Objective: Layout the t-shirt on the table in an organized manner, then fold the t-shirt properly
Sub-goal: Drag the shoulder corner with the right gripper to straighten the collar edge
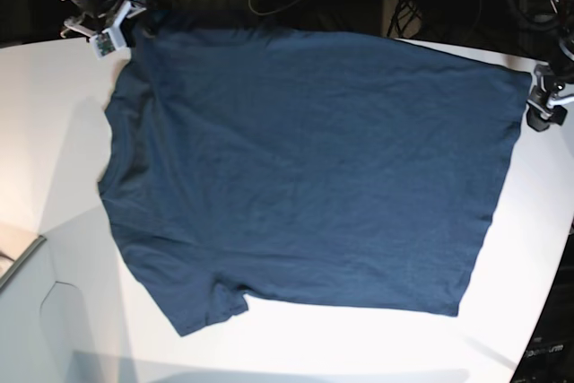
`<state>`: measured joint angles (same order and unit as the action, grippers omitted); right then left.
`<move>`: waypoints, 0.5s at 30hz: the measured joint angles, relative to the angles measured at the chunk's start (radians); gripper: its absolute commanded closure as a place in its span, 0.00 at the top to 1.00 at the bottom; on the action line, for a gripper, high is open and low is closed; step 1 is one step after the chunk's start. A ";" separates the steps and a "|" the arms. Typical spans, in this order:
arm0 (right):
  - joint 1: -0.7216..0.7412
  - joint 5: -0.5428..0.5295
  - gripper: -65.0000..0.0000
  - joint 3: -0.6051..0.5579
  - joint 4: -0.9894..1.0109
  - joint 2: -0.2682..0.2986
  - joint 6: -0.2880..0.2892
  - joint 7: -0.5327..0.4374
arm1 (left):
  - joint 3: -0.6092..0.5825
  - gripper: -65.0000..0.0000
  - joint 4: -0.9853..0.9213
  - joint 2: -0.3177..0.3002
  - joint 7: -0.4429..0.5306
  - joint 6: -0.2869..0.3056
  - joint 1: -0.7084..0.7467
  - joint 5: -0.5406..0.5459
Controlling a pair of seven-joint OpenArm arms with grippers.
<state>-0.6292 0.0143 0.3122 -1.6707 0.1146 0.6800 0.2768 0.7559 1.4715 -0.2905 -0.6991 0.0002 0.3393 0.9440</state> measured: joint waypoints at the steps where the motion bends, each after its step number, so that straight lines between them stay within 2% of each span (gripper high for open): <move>1: 0.003 0.000 0.45 0.004 0.000 -0.003 0.000 0.002 | 0.000 0.81 0.000 0.000 0.000 0.000 0.000 0.000; 7: 0.054 -0.001 0.50 0.024 0.006 -0.014 0.000 -0.001 | 0.000 0.81 -0.011 0.005 0.004 0.004 -0.003 -0.005; 10: 0.119 0.002 0.49 0.026 0.033 -0.040 0.000 0.002 | 0.000 0.81 -0.060 0.014 0.000 -0.005 -0.026 -0.081; 15: 0.203 -0.004 0.49 0.025 0.065 -0.043 0.000 0.000 | -0.002 0.81 -0.091 0.039 -0.001 0.000 -0.055 -0.127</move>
<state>-0.4259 0.0105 0.3374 -1.6054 0.0715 0.6800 0.2768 0.7536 1.3804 -0.2516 -0.6998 0.0002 0.2848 0.8173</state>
